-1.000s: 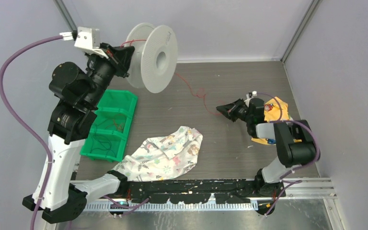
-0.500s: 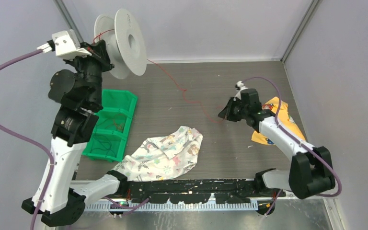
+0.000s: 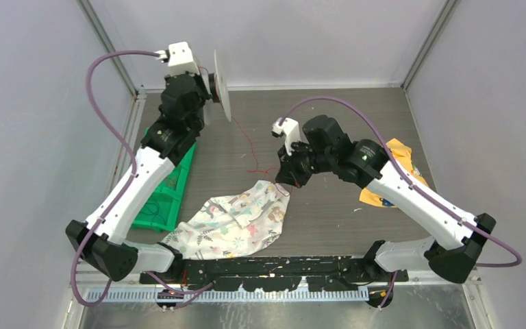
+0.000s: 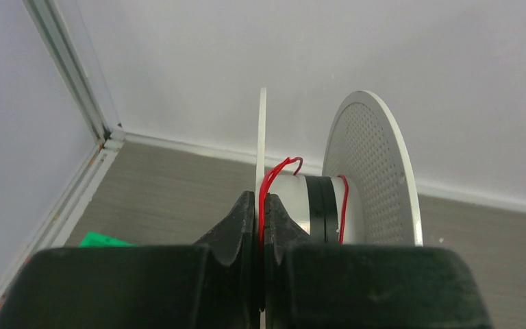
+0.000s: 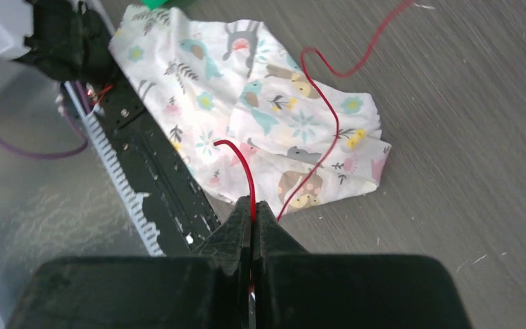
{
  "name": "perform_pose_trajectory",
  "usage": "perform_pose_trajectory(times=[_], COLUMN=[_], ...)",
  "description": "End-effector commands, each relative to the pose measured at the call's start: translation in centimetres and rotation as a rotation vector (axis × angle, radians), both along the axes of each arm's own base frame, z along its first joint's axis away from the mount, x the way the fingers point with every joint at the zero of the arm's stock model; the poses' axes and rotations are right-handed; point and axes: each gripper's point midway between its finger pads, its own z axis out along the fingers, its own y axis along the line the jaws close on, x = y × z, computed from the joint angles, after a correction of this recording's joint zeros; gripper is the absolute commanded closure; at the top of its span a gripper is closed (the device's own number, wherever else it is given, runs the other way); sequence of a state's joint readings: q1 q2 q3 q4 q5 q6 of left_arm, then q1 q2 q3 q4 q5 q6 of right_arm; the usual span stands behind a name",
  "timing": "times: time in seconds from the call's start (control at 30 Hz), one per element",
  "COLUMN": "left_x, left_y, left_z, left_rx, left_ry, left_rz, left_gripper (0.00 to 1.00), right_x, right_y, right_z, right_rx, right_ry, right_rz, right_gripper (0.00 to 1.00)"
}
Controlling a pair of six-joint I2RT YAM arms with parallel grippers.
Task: Wrap the cables
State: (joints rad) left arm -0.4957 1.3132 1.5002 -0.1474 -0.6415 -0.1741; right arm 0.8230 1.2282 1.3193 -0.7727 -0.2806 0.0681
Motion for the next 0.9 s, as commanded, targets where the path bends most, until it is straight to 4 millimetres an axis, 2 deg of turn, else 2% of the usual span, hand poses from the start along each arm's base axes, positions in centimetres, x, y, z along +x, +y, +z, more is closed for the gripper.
perform_pose_trajectory(times=[0.0, 0.13, 0.27, 0.43, 0.5, 0.57, 0.63, 0.73, 0.87], left_x=[-0.5, 0.8, 1.7, 2.5, 2.7, 2.9, 2.8, 2.2, 0.5], left_y=[0.5, 0.5, 0.4, -0.4, -1.0, -1.9, -4.0, -6.6, -10.0], left_z=[2.1, -1.5, -4.1, -6.2, -7.1, -7.8, -9.1, -10.7, -14.3], left_rx=[-0.061, -0.012, 0.005, 0.029, 0.052, 0.073, 0.104, 0.127, 0.207], left_ry=[-0.124, -0.062, -0.029, 0.018, 0.046, 0.07, 0.097, 0.143, 0.259], left_rz=[0.089, 0.146, 0.181, 0.16, 0.127, 0.07, -0.064, -0.239, -0.476], left_gripper=[0.99, 1.0, 0.99, 0.99, 1.0, 0.99, 1.0, 0.99, 1.0], right_x=[-2.4, -3.3, -3.0, -1.8, -0.9, 1.0, 3.4, 7.4, 13.0], right_y=[1.9, 3.7, 4.4, 5.4, 5.0, 4.1, 2.8, 0.4, -3.1], right_z=[4.2, 8.9, 13.5, 18.5, 21.0, 23.4, 25.6, 27.4, 29.0], right_rx=[-0.013, 0.065, 0.138, 0.265, 0.329, 0.399, 0.473, 0.563, 0.679], right_ry=[-0.05, -0.123, -0.254, -0.424, -0.506, -0.566, -0.619, -0.646, -0.65], right_rz=[0.217, 0.355, 0.407, 0.384, 0.324, 0.231, 0.119, -0.039, -0.264], right_gripper=[0.99, 0.99, 0.99, 1.0, 1.0, 0.99, 0.99, 0.99, 0.99])
